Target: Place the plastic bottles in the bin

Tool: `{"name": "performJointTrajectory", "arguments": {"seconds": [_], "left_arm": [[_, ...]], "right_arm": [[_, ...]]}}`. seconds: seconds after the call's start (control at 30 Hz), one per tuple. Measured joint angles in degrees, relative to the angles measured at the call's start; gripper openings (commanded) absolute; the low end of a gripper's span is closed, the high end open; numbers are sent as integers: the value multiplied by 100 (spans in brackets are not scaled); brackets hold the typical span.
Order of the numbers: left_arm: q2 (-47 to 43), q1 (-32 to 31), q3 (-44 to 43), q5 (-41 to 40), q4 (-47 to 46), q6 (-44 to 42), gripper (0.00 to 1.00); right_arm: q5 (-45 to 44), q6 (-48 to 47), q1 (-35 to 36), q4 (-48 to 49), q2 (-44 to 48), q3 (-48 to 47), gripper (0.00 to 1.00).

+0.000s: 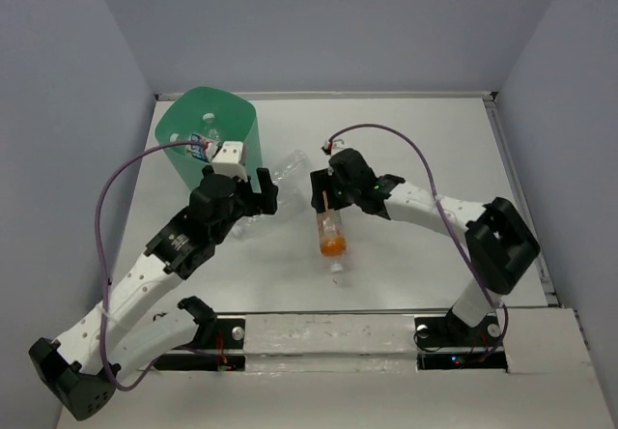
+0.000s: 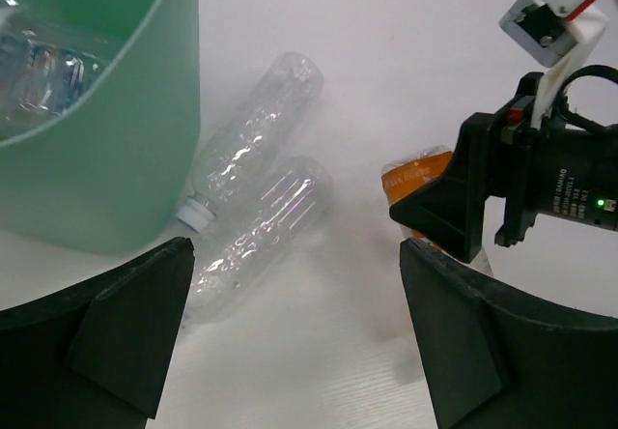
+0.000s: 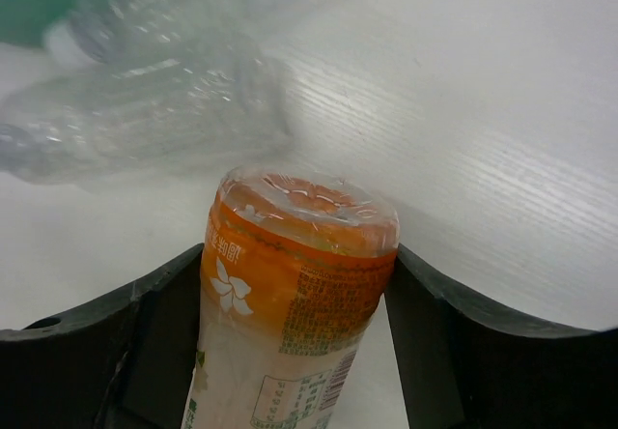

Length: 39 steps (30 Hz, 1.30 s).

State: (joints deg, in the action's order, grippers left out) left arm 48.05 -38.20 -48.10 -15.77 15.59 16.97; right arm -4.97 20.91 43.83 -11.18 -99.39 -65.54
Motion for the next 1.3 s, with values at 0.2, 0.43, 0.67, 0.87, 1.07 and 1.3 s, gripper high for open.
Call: {"name": "performJointTrajectory", "arguments": {"seconds": [0.2, 0.43, 0.67, 0.87, 1.07, 1.3], "left_arm": [[-1038, 0, -267, -190, -334, 4, 99], [-2409, 2, -236, -863, -1023, 59, 99], [-3305, 4, 63, -1491, -1362, 72, 99], [-3375, 66, 295, -1574, -1366, 61, 99], [-3287, 417, 350, -1261, -1370, 57, 99], [-3193, 531, 350, -815, -1364, 118, 99]], "right_arm": [[457, -107, 11, 24, 1237, -743, 41], [1045, -264, 205, 957, 555, -3294, 40], [1082, -256, 319, 1880, -1670, -6190, 38], [702, -258, 337, 2302, -3467, -8015, 38], [492, -258, 391, 2809, -4153, -8078, 90], [651, -492, 616, 2839, -4116, -7528, 97]]}}
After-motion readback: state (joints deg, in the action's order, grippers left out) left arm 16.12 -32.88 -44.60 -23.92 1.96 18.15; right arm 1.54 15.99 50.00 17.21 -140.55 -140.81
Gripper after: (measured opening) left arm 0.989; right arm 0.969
